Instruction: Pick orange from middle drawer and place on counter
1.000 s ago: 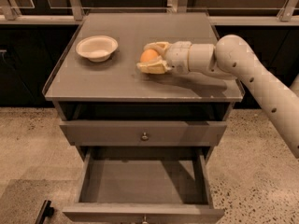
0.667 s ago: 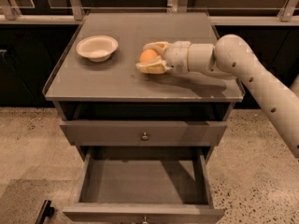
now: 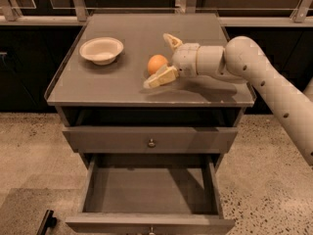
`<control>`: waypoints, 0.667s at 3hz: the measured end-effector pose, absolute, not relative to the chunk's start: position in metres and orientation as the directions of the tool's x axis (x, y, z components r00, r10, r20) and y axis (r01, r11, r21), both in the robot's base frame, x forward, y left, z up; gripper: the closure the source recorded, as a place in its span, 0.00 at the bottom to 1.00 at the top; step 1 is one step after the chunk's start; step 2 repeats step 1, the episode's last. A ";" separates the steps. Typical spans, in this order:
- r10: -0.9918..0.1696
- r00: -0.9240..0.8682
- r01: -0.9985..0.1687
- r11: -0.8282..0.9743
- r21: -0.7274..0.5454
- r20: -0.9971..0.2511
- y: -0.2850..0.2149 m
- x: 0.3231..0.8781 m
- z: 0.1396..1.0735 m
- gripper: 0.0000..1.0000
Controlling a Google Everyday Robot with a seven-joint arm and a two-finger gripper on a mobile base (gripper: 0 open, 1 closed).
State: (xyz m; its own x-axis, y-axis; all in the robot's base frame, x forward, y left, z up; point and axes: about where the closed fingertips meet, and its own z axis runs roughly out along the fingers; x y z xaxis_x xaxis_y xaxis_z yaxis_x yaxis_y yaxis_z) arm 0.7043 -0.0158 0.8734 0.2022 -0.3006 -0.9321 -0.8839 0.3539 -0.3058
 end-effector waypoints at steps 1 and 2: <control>-0.301 0.202 -0.884 0.354 -0.306 -0.932 -0.016 0.704 0.873 0.00; -0.301 0.202 -0.884 0.354 -0.306 -0.932 -0.016 0.704 0.873 0.00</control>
Offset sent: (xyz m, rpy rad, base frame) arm 0.0000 0.0000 0.0000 0.0000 0.0000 0.0000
